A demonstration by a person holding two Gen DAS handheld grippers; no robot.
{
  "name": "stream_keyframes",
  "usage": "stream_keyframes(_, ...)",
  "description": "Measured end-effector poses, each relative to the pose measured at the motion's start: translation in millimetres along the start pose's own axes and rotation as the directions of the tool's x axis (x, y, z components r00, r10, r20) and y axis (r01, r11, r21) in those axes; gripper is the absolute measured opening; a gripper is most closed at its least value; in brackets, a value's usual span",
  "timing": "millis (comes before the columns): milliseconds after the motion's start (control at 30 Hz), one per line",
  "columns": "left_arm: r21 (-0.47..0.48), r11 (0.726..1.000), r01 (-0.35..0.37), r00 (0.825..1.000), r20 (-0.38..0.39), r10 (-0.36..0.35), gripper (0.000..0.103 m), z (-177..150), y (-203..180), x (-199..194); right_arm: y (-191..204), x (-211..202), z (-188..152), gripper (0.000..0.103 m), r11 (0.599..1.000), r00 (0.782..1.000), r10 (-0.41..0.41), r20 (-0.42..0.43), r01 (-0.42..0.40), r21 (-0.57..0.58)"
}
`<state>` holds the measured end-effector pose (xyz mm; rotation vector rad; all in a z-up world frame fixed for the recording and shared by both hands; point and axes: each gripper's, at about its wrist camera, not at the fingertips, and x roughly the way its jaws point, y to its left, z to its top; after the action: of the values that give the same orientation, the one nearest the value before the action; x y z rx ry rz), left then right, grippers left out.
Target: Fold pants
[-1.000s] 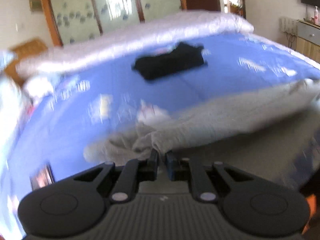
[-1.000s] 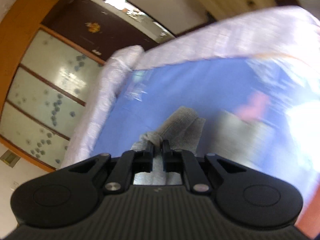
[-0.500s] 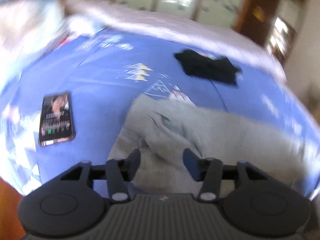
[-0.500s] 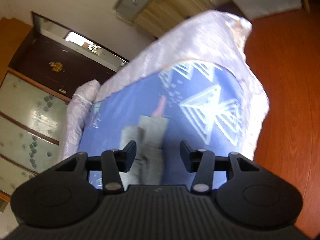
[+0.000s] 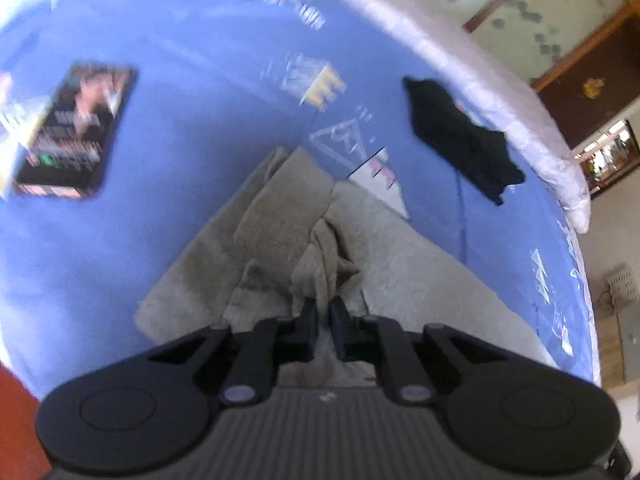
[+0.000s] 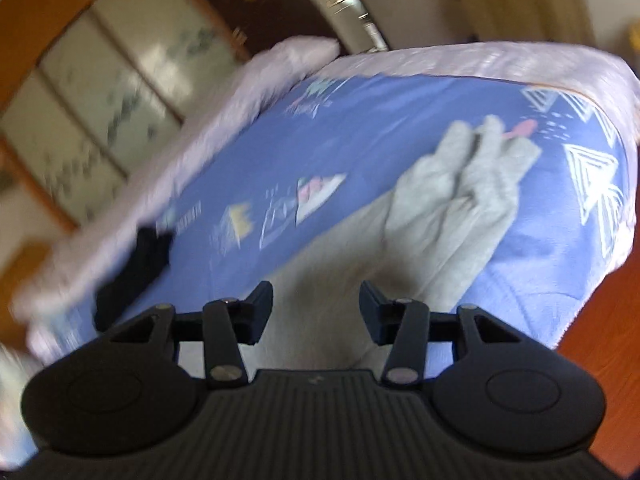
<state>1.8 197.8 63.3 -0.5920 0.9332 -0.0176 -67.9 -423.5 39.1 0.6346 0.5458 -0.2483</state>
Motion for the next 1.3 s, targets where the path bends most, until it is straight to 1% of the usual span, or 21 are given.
stream_keyframes(67,0.035,0.999,-0.013,0.999,0.042,0.011,0.007,-9,0,-27,4,4,0,0.051,0.999,0.999,0.028,-0.017,-0.028,-0.018)
stream_keyframes(133,0.02,1.0,-0.024,0.998,0.061,0.023,0.007,-19,9,-44,10,8,-1,0.051,0.998,0.999,0.036,-0.025,-0.037,-0.043)
stream_keyframes(167,0.003,0.999,-0.037,0.998,0.053,0.037,0.007,-24,15,-45,10,12,-1,0.051,0.998,0.999,0.038,-0.036,-0.04,-0.051)
stream_keyframes(233,-0.018,0.996,-0.085,0.996,0.014,0.085,0.007,-32,25,-36,13,23,-5,0.051,0.998,0.997,0.027,-0.074,-0.031,-0.046)
stream_keyframes(300,-0.017,0.989,-0.148,0.989,-0.023,0.148,0.009,-40,30,-19,9,40,-10,0.051,1.0,0.991,0.006,-0.136,-0.008,-0.015)
stream_keyframes(367,-0.006,0.977,-0.212,0.976,-0.053,0.211,0.021,-44,28,-5,5,46,-14,0.051,1.0,0.985,0.002,-0.171,0.0,0.006)
stream_keyframes(400,0.001,0.976,-0.216,0.975,-0.056,0.215,0.02,-44,25,-5,6,44,-14,0.051,1.0,0.986,0.006,-0.168,-0.005,0.008)
stream_keyframes(467,0.028,0.982,-0.188,0.982,-0.026,0.189,0.022,-38,19,-20,2,31,-6,0.051,0.999,0.991,0.03,-0.131,-0.029,0.017)
stream_keyframes(500,0.034,0.985,-0.168,0.986,0.008,0.168,0.024,-33,16,-32,-1,22,-1,0.051,0.999,0.995,0.025,-0.096,-0.023,0.023)
stream_keyframes(567,0.026,0.989,-0.147,0.984,0.111,0.143,0.035,-23,13,-60,-14,4,10,0.051,0.998,1.0,-0.026,-0.012,0.026,0.054)
stream_keyframes(633,0.008,0.99,-0.139,0.972,0.191,0.135,0.037,-14,11,-80,-38,-14,24,0.051,0.988,0.994,-0.079,0.078,0.068,0.137)
stream_keyframes(733,0.033,0.994,-0.1,0.969,0.228,0.09,0.037,-3,-2,-84,-73,-34,36,0.051,0.957,0.976,-0.146,0.16,0.098,0.274)
stream_keyframes(800,0.07,0.994,-0.083,0.977,0.204,0.067,0.037,-1,-17,-71,-90,-41,39,0.051,0.935,0.969,-0.169,0.18,0.1,0.34)
stream_keyframes(867,0.135,0.989,-0.06,0.986,0.16,0.038,0.037,-5,-39,-50,-98,-41,41,0.051,0.928,0.968,-0.18,0.175,0.108,0.356)
stream_keyframes(1000,0.219,0.975,-0.042,0.997,0.07,0.027,0.037,-12,-69,-6,-94,-28,50,0.051,0.945,0.969,-0.17,0.179,0.108,0.31)
stream_keyframes(1100,0.261,0.963,-0.068,0.998,0.001,0.07,0.037,-24,-80,34,-86,-7,60,0.051,0.957,0.97,-0.183,0.159,0.138,0.257)
stream_keyframes(1133,0.274,0.957,-0.091,0.994,-0.026,0.102,0.037,-29,-83,46,-88,1,63,0.045,0.958,0.972,-0.189,0.141,0.151,0.245)
stream_keyframes(1167,0.283,0.952,-0.114,0.99,-0.044,0.132,0.037,-32,-83,56,-89,9,66,0.023,0.959,0.974,-0.19,0.125,0.157,0.237)
stream_keyframes(1200,0.292,0.947,-0.136,0.986,-0.055,0.159,0.037,-35,-83,65,-91,16,68,0.01,0.961,0.978,-0.182,0.107,0.153,0.231)
stream_keyframes(1233,0.302,0.94,-0.156,0.982,-0.056,0.181,0.037,-41,-85,70,-91,14,68,0.011,0.962,0.977,-0.179,0.118,0.149,0.228)
stream_keyframes(1300,0.328,0.929,-0.175,0.979,-0.039,0.198,0.037,-47,-88,71,-92,-7,66,0.01,0.97,0.954,-0.179,0.239,0.13,0.206)
